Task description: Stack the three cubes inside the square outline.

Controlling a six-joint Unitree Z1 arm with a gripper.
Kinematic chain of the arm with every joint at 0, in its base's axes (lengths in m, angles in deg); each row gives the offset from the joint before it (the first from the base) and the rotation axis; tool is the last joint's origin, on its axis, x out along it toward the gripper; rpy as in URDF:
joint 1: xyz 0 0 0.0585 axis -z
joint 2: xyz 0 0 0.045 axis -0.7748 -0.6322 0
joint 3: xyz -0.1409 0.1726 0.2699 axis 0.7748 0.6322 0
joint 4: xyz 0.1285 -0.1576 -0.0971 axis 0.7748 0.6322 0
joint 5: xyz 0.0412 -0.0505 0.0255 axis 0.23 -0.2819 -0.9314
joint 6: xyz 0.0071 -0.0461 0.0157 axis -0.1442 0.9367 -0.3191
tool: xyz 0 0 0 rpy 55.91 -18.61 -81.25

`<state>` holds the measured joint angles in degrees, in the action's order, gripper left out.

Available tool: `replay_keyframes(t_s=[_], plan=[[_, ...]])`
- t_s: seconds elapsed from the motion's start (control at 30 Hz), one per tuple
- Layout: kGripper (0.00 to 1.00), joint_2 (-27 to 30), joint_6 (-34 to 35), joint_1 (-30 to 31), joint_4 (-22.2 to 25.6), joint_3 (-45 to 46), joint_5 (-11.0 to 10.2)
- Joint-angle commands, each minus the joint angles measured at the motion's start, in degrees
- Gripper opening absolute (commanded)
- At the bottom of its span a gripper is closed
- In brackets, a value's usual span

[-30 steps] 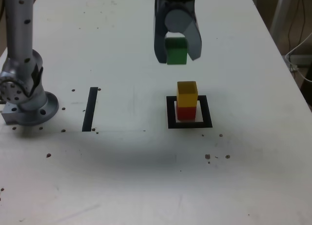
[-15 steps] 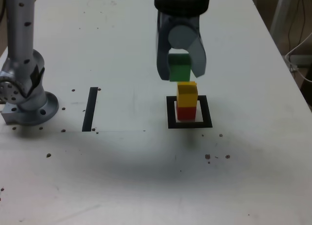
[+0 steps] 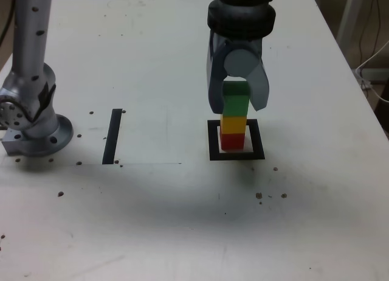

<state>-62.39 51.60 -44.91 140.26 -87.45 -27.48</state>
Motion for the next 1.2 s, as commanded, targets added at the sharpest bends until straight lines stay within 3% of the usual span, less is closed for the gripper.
replay_keyframes(t_s=[0.0,0.33,0.43,0.5,0.57,0.63,0.93,1.17], plan=[[0.3,-0.31,0.1,0.09,-0.31,0.25,-0.05],[0.32,-0.61,0.09,-0.48,-1.63,1.52,-0.17],[0.49,-0.59,-0.04,-0.56,-2.26,2.12,-0.13],[0.73,-0.53,-0.19,-0.63,-3.0,2.69,-0.06],[0.9,-0.47,-0.33,-0.73,-3.62,3.13,-0.01],[0.98,-0.38,-0.38,-0.81,-4.09,3.43,-0.01],[1.0,1.52,-0.28,-0.87,-4.9,4.6,-1.19],[0.99,6.4,1.09,-0.89,-4.04,6.74,-3.79]])
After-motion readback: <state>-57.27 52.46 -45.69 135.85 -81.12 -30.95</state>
